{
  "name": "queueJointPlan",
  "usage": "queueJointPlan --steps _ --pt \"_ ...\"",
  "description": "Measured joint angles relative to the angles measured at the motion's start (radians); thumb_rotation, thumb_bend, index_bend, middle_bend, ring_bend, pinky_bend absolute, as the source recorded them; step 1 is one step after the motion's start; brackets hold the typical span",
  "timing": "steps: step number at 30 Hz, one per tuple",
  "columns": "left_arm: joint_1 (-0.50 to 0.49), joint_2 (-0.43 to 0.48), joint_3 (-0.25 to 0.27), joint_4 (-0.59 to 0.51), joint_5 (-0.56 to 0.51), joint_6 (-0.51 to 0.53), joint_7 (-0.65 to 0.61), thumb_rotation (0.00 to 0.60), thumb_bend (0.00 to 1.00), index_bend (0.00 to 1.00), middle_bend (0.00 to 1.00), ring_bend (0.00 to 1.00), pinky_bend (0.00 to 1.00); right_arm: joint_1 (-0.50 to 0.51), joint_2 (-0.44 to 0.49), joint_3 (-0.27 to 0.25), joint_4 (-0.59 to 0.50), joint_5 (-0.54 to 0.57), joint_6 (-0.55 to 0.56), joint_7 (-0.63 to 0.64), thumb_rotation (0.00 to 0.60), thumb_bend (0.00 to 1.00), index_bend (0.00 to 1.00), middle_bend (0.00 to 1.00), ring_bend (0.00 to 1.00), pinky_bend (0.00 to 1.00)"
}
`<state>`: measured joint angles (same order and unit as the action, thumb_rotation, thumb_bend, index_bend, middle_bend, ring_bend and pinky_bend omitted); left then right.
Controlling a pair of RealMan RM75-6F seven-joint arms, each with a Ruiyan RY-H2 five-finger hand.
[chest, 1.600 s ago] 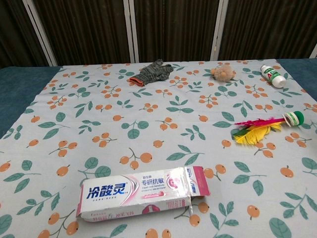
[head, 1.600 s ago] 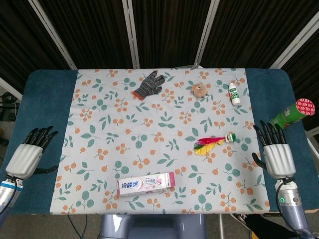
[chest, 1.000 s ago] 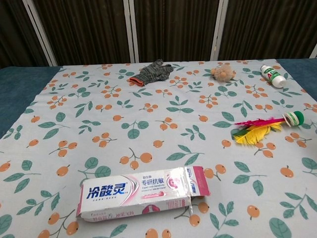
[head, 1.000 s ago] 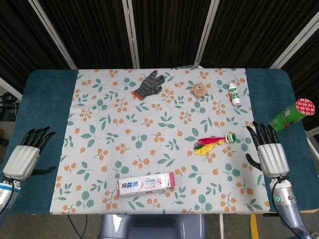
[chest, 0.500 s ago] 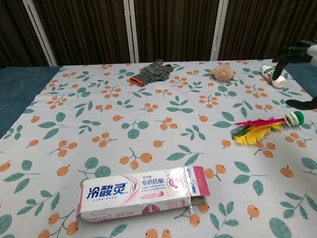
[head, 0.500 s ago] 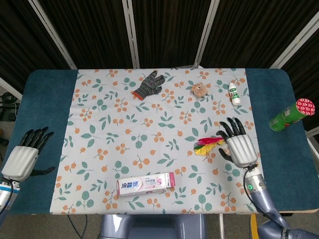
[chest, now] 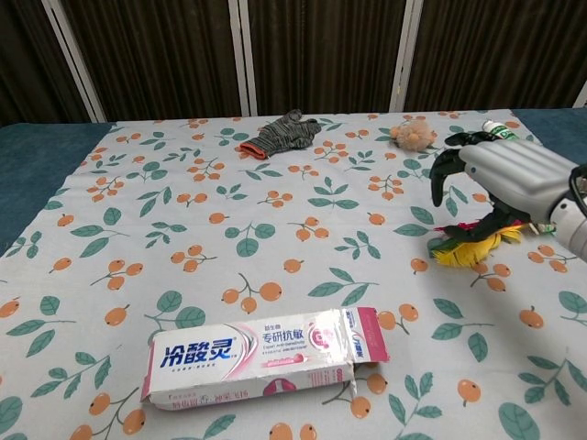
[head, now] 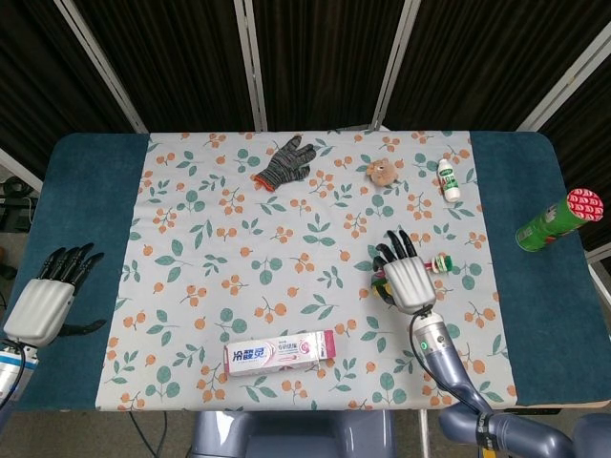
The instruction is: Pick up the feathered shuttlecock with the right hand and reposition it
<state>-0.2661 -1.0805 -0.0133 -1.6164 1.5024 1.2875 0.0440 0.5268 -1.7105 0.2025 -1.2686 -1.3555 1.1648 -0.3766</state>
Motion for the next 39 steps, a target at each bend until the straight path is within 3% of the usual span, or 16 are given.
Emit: queueJointPlan --steps 15,39 --pt "-0.001 -0.001 -0.002 -0.002 -0.004 -0.002 0.006 0.527 0.13 0.08 0.0 0.0 0.0 0.027 -0.094 0.01 0.192 0.017 0.002 0.097 0.6 0.21 0.52 0.29 0.0 0.0" --pt "-0.002 -0.002 -0.002 -0.005 -0.009 -0.005 0.012 0.526 0.13 0.08 0.0 0.0 0.0 0.032 -0.127 0.009 0.269 0.032 -0.002 0.14 0.6 0.3 0.58 0.33 0.0 0.0"
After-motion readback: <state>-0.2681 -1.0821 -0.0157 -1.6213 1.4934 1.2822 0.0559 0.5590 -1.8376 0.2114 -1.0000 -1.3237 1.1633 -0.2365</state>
